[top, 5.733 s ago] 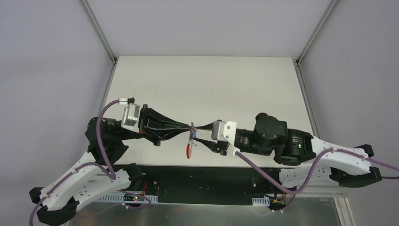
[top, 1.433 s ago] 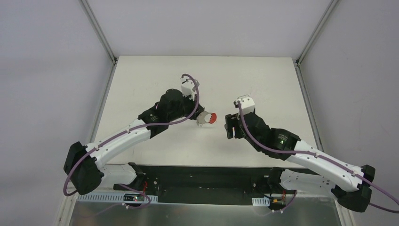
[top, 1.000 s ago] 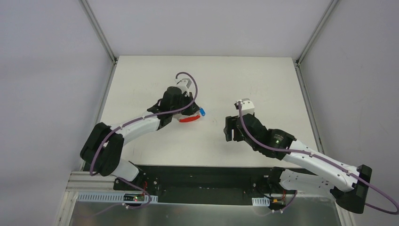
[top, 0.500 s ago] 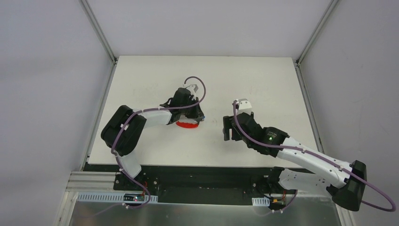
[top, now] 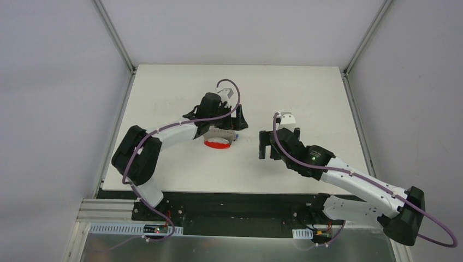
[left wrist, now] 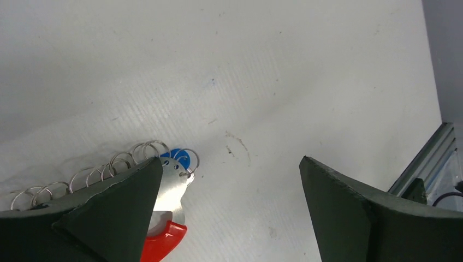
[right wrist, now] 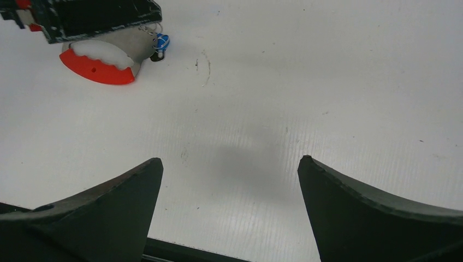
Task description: Put the keys on the keyring
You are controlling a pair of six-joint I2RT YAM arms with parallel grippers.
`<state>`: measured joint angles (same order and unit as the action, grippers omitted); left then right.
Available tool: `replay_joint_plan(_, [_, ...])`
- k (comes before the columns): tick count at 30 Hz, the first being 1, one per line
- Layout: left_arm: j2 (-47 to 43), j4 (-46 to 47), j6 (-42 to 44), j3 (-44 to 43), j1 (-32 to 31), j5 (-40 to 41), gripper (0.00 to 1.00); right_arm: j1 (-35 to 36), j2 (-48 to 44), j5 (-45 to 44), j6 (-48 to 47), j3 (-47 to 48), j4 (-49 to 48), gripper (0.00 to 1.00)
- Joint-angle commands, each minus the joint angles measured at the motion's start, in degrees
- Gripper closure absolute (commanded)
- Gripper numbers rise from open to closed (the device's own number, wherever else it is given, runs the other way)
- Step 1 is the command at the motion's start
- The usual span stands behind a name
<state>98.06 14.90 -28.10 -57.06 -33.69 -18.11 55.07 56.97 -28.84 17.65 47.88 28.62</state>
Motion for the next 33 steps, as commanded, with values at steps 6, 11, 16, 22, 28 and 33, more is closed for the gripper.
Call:
replay_joint_plan(6, [-14.6, -18.6, 8.4, -8.7, -0.1, 6.5, 0.01, -0.4, 3.4, -11.8, 4.3, 9.2, 2.4, 0.01])
replay_joint_plan(11, [-21.5, -23.5, 9.8, -7.5, -0.1, 13.9, 0.01, -0.4, 3.7, -19.7, 5.1, 11.4, 2.7, 0.01])
replay_joint_plan(16, [-27.5, -26.7, 10.7, -7.0, -0.1, 17.7, 0.01, -0.4, 5.3, -24.5, 4.7, 13.2, 2.5, 0.01])
replay_joint_plan(22, [-35.1, -28.0, 12.8, -5.0, -0.1, 22.2, 0.01, -0.3, 6.4, -29.0, 3.4, 15.2, 2.6, 0.01])
replay_joint_plan(28, [-39.5, -29.4, 15.1, -3.8, -0.1, 22.0, 0.01, -0.4, 4.7, -27.5, 1.1, 15.4, 2.7, 0.01])
replay_joint_plan(33, [-40.9, -30.8, 16.4, -3.4, -0.1, 22.0, 0.01, -0.3, 6.1, -29.5, 3.8, 17.5, 5.6, 0.01])
